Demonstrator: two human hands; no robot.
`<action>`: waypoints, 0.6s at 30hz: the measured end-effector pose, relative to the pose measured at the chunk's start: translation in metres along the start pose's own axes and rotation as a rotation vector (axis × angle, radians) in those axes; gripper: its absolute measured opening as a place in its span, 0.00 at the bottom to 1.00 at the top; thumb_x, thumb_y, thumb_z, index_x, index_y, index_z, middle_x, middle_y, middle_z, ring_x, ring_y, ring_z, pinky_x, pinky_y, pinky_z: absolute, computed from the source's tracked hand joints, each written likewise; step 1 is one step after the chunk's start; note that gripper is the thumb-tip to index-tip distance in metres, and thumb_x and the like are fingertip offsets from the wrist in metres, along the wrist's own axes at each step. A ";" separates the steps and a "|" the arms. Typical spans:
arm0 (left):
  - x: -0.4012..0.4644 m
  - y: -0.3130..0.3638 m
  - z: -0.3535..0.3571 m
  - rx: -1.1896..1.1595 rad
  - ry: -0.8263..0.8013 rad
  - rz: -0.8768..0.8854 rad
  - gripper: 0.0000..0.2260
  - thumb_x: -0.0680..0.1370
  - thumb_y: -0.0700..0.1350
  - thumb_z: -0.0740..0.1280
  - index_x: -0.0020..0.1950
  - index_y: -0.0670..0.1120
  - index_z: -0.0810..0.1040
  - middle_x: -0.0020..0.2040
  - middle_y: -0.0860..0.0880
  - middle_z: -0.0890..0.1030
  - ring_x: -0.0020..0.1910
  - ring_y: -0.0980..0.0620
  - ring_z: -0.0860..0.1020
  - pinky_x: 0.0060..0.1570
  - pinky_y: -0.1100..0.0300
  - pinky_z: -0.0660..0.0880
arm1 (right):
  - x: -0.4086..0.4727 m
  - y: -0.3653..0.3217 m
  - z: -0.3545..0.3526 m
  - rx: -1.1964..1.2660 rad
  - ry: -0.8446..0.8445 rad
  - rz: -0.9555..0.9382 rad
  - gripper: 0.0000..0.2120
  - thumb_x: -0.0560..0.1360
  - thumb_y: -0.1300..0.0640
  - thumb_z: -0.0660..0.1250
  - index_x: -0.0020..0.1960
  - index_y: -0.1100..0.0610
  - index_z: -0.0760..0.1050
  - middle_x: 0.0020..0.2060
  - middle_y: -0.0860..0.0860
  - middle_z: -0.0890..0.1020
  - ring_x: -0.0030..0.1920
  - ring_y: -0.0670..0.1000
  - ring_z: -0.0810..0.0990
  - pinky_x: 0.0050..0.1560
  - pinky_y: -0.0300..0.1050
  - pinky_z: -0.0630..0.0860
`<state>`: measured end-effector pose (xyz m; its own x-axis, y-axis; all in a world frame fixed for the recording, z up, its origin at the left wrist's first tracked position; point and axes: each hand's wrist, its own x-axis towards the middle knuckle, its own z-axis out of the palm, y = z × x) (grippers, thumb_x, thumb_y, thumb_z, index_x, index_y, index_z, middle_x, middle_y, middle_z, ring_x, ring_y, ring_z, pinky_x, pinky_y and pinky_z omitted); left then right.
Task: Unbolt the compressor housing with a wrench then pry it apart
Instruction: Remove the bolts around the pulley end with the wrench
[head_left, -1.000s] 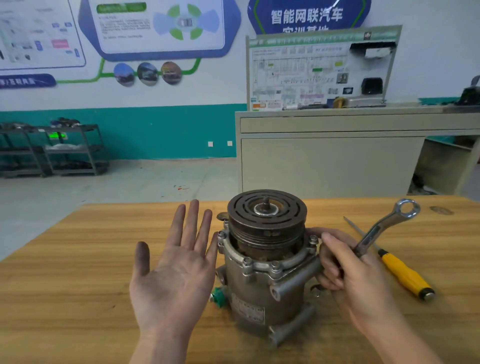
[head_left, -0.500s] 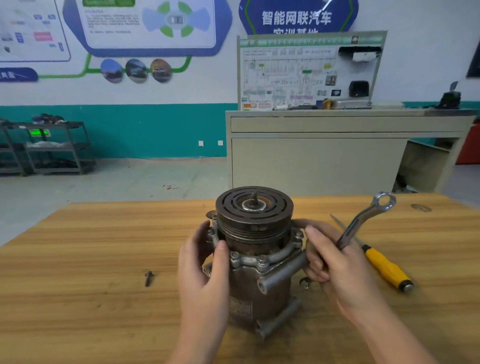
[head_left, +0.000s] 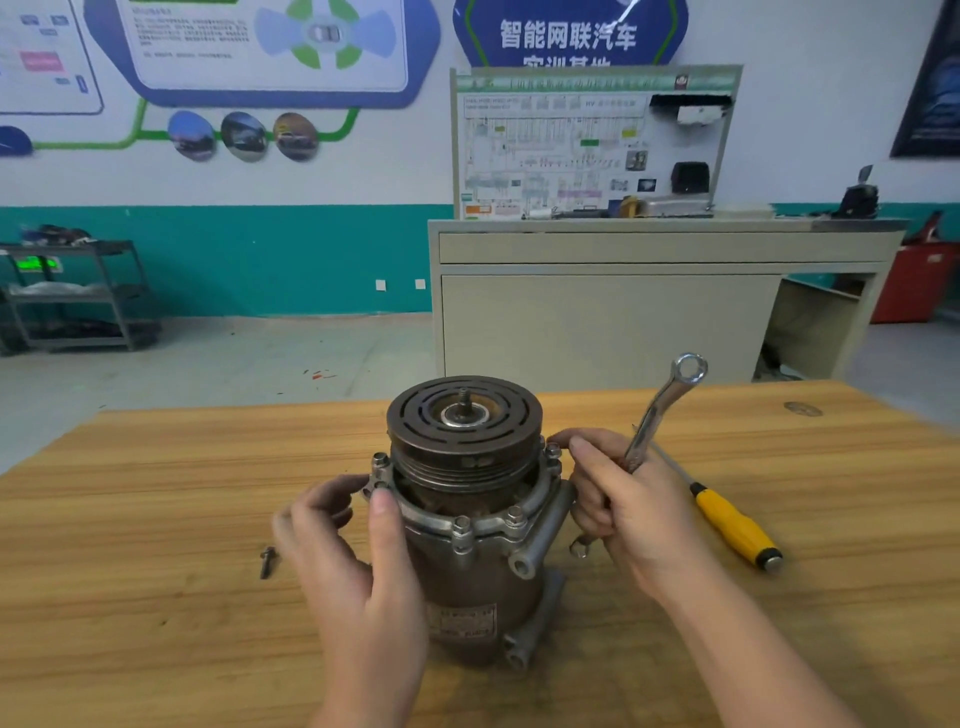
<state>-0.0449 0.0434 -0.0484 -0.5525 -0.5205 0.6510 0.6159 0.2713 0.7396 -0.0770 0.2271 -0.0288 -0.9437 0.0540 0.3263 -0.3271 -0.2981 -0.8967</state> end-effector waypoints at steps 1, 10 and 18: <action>0.000 0.001 -0.001 0.003 -0.008 0.053 0.05 0.75 0.54 0.59 0.51 0.60 0.70 0.52 0.69 0.68 0.53 0.48 0.71 0.54 0.58 0.68 | 0.000 0.000 -0.001 0.003 -0.020 0.001 0.08 0.67 0.53 0.71 0.44 0.54 0.83 0.22 0.48 0.63 0.20 0.44 0.58 0.22 0.34 0.56; 0.010 0.038 0.008 0.117 -0.329 0.558 0.10 0.76 0.53 0.64 0.55 0.51 0.75 0.66 0.52 0.70 0.69 0.48 0.67 0.69 0.49 0.62 | 0.000 -0.008 -0.004 -0.374 -0.054 -0.109 0.01 0.70 0.56 0.72 0.42 0.53 0.82 0.25 0.44 0.78 0.24 0.40 0.73 0.26 0.29 0.66; 0.058 0.085 0.036 0.451 -0.807 0.550 0.17 0.73 0.55 0.66 0.60 0.52 0.80 0.55 0.57 0.82 0.54 0.59 0.74 0.57 0.60 0.72 | 0.010 -0.058 0.008 -0.151 -0.040 -0.083 0.17 0.66 0.43 0.72 0.39 0.59 0.83 0.21 0.51 0.62 0.20 0.46 0.59 0.23 0.35 0.56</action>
<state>-0.0448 0.0654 0.0578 -0.5719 0.4079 0.7117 0.7202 0.6650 0.1975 -0.0668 0.2368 0.0285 -0.9113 0.0337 0.4104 -0.4107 -0.1478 -0.8997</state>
